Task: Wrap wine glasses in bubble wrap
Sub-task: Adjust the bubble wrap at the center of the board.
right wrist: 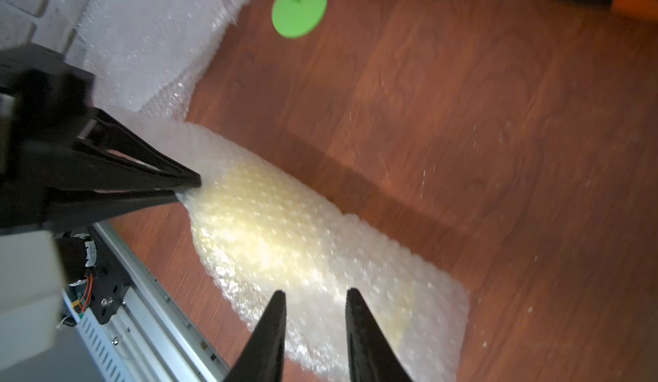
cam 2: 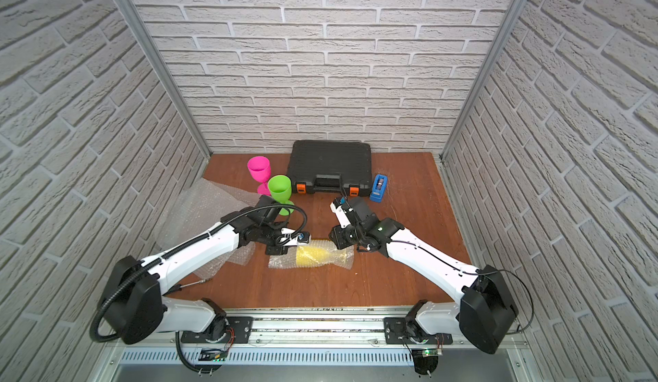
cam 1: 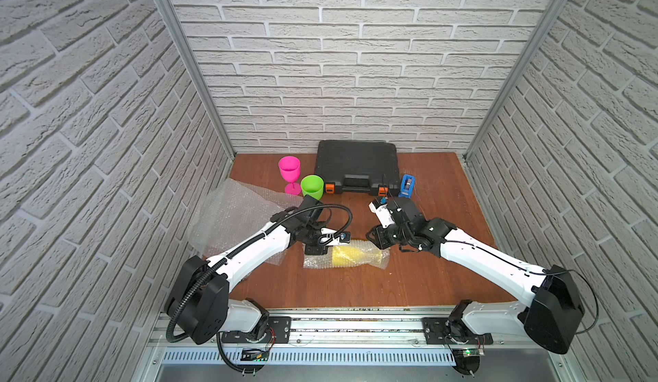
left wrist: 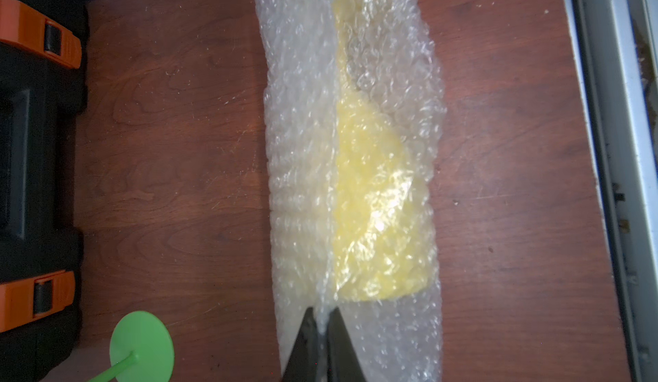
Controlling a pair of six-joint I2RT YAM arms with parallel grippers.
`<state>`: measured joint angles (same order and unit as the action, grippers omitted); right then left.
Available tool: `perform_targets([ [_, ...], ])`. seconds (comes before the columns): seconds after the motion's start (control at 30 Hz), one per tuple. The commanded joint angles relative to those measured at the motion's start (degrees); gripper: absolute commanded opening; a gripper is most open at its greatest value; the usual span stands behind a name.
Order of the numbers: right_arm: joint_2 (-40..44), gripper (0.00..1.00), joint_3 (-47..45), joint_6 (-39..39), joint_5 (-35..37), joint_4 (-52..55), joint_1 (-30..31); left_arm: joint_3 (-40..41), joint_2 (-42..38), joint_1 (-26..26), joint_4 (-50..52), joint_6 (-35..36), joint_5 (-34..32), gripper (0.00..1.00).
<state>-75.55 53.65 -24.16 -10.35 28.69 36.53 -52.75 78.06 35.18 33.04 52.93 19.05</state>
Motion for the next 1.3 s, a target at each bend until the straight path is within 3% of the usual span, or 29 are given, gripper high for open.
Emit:
perform_targets([
  [0.0,-1.94,0.32,-0.30,-5.02,-2.72,5.16,-0.33,0.76,0.33,0.50,-1.09,0.69,-0.58,0.09],
  [0.13,-6.14,0.26,-3.11,-6.17,-10.59,1.02,-0.41,0.72,0.59,0.80,-1.14,0.51,-0.37,0.08],
  [0.4,-5.62,0.19,-3.20,-6.65,2.08,9.02,-2.08,0.93,0.73,1.07,-0.25,0.51,-1.10,0.04],
  [0.67,1.29,0.19,-1.09,-6.53,-2.95,8.29,-5.61,1.12,0.60,1.64,-0.61,0.42,-1.53,0.04],
  [1.0,-2.64,0.22,3.90,-6.10,-14.92,-0.15,-26.77,1.33,-0.61,2.04,-0.88,0.69,-2.96,0.04],
  [1.17,-14.29,0.20,10.08,-6.88,-22.94,-5.33,-37.10,1.63,-1.07,2.10,-1.38,1.00,-3.32,0.04],
  [1.27,-22.87,0.27,14.60,-7.67,-27.80,-8.49,-40.95,1.65,-0.73,2.13,-1.27,1.30,-3.49,0.04],
])
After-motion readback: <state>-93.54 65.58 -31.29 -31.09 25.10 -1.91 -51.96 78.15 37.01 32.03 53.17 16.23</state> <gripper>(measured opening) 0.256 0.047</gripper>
